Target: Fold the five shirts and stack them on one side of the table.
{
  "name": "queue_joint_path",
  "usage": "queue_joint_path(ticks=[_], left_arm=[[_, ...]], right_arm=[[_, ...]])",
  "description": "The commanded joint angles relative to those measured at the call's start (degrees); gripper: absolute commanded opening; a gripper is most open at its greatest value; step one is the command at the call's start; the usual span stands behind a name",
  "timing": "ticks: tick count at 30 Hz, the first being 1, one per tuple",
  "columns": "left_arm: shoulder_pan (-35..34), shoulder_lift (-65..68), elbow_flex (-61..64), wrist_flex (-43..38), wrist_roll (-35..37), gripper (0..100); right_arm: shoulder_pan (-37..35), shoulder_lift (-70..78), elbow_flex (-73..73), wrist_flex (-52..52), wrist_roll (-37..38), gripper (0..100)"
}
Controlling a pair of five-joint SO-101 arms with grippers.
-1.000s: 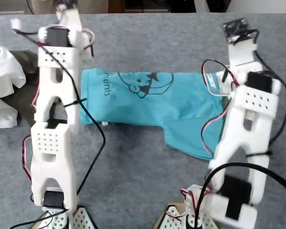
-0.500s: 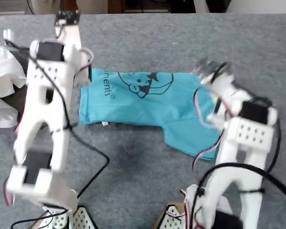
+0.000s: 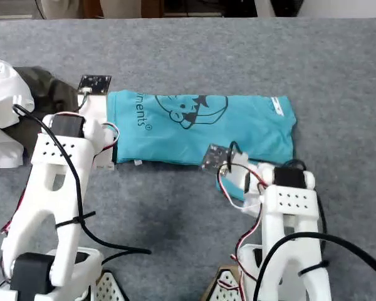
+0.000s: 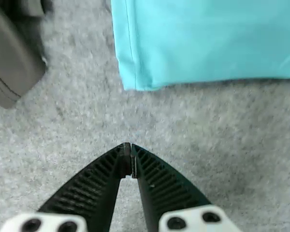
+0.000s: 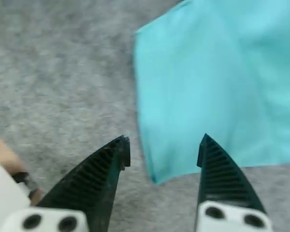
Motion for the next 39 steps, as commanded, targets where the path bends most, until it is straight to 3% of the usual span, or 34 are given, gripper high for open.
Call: queue_joint_path(ticks=[1,8,19,28,34,39], left_arm=[[-0.62,-0.4,-0.26,0.53,-0.97,2],[-0.62,2.07,-0.7,0.97,-0.97,2],[-0.7,2.15,-0.26,0.97,-0.97,2],[-0.7,2.07,-0.26,1.14,-1.76,2],[-1.14,1.63,-0.79,3.43,-3.87,2],[-3.69,1.63,-0.79,3.52,-3.87,2]], right_arm=[[-0.57,-1.36,3.56,-3.69,-0.97,22.7],[-0.57,-1.27,10.15,-14.07,-0.88,22.4],[-0.04,-0.31,15.96,-20.48,2.11,22.4],[3.56,21.49,1.89,-18.37,4.4,22.2],[3.47,30.64,-5.67,-15.12,4.4,6.2],[3.65,30.9,-6.29,-15.74,4.31,0.1]])
